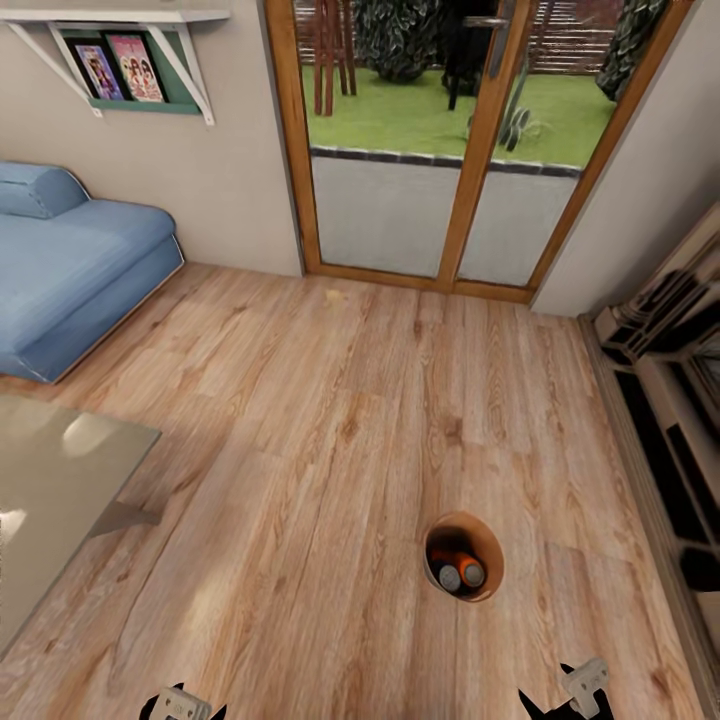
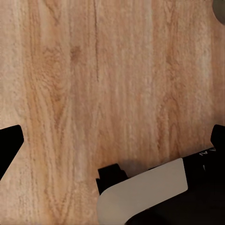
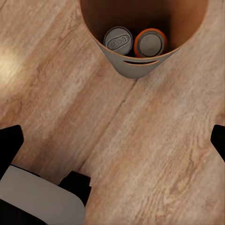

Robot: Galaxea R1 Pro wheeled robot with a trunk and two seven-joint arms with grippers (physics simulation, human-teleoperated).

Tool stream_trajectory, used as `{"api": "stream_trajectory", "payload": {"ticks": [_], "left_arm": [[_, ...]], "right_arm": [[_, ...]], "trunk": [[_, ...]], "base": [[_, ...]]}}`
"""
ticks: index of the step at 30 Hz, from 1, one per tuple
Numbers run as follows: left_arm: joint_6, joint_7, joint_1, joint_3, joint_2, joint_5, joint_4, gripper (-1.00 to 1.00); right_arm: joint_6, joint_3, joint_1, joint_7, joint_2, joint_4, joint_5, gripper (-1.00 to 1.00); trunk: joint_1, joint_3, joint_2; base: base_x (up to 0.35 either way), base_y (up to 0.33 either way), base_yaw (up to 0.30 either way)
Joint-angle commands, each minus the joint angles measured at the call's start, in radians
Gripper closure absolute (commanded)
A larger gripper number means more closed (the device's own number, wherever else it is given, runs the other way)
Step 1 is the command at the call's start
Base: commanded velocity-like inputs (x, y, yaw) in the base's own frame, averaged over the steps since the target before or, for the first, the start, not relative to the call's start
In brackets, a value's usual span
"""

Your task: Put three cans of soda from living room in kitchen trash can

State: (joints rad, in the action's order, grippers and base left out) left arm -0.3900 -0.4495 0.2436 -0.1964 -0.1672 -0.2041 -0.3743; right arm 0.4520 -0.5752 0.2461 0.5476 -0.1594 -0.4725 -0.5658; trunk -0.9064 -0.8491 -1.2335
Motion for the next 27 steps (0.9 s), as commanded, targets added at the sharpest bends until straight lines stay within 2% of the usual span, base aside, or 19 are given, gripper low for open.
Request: {"api": "stream_trajectory", "payload": {"ticks": [1,19,27], "left_arm": [[-0.001,0.0,0.0,0.0,0.0,0.0,0.0,-1.0],[-0.001,0.0,-0.001,0.0,0.0,-0.001,0.0,-1.0],[-0.001,0.0,-0.001,0.0,0.001,-0.002,0.0,-1.0]], "right_arm": [[0.0,0.0,0.0,0.0,0.0,0.0,0.0,-1.0],[0.003,-0.001,-0.003,0.0,-0.002,0.0,0.0,-1.0],[0.038,-0.002,-0.005,-0.001,-0.002,-0.001,0.001,-1.0]], "trunk": [[0.004,0.003,0.007],[0.073,0.06,0.133],[0.104,0.085,0.189]], "base": [[0.0,0.0,0.0],[0.0,0.0,0.0],[0.0,0.0,0.0]]}}
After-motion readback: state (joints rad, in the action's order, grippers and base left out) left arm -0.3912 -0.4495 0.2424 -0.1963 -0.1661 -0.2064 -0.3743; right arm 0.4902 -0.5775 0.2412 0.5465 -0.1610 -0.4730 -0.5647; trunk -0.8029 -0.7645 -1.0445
